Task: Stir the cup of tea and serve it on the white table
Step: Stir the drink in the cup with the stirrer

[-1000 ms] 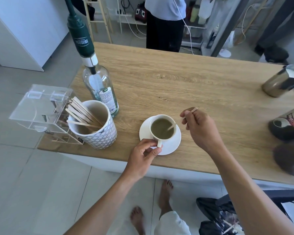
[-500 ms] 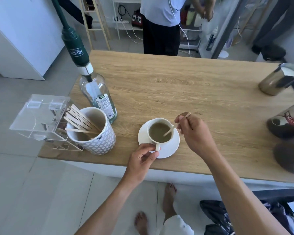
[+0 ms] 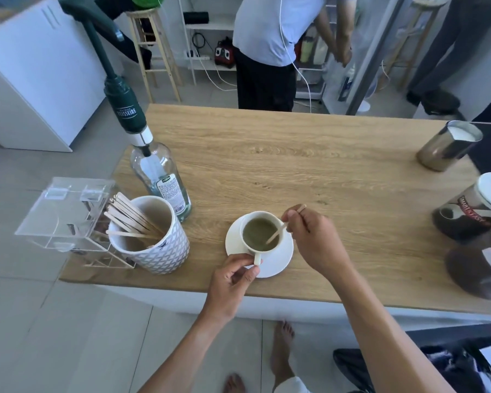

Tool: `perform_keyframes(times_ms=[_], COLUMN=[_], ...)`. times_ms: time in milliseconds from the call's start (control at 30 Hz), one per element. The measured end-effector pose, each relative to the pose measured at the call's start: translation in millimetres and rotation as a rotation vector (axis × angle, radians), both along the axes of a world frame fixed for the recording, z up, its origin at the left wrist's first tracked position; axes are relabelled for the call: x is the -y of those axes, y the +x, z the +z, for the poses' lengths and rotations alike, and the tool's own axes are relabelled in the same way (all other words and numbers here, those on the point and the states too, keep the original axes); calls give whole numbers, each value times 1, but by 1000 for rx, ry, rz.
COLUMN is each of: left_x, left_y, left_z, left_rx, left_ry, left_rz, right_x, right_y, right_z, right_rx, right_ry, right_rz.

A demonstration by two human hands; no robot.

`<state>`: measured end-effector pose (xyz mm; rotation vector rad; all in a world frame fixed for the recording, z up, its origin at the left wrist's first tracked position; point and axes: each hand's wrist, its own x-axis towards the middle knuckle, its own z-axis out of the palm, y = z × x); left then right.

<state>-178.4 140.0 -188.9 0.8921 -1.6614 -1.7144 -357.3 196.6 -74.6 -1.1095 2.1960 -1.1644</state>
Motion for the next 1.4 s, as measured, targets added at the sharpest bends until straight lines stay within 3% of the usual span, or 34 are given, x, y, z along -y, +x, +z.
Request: perform_keyframes(times_ms=[200, 333, 500, 633, 767, 900, 1300, 1400], left_x=[-1, -2, -2, -4, -4, -5, -5, -5], left_y=[0, -1, -1, -2, -2, -2, -3, -3], left_z=[-2, -2, -4, -4, -4, -2, -4, -3], left_rx=[-8, -20, -23, -23, -22, -23, -34, -39], left_ry=[-6, 3, 13, 5, 3, 2, 38, 23], left_rz=[20, 32, 45, 70, 78, 80, 77, 80], right_x=[0, -4, -1, 0, 5, 7, 7, 8], right_y=[4, -1, 6, 0, 7, 6, 13, 10], right_z=[-1, -1, 0, 6, 7, 10, 5, 7], right_rx=[28, -34, 29, -50, -12, -60, -44, -109], right_ry=[9, -11, 47, 35, 58, 33, 16, 10], right_rz=[49, -39, 60, -27, 78, -18, 52, -30])
